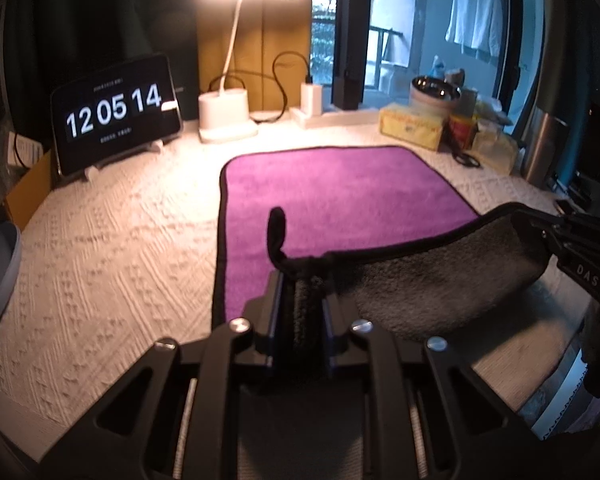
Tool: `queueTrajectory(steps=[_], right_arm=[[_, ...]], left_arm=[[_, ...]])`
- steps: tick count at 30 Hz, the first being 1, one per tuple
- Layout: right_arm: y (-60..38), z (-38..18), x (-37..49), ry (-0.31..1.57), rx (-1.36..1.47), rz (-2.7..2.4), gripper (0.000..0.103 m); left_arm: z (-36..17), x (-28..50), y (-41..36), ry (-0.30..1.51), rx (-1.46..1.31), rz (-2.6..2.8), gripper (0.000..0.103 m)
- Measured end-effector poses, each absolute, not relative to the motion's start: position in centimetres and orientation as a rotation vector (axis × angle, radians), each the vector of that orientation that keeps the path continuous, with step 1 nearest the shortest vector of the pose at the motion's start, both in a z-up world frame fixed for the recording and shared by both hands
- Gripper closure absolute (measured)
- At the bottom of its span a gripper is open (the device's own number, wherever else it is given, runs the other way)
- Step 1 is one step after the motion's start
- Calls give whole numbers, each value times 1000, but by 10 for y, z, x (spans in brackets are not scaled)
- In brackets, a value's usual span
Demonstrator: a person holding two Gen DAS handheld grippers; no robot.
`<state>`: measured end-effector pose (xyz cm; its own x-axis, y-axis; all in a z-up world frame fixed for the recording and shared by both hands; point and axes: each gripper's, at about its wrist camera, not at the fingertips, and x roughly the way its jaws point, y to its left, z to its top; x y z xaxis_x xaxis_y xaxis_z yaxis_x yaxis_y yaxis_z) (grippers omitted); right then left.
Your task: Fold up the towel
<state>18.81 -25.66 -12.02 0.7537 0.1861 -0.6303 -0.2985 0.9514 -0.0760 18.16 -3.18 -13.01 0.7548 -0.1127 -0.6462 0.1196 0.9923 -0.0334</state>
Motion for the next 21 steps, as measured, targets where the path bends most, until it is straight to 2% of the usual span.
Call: queueTrajectory(steps=[21], right_arm=[[-257, -83, 215, 522, -169, 248, 97]], left_arm=[[-85, 214, -26, 571, 4, -138, 85]])
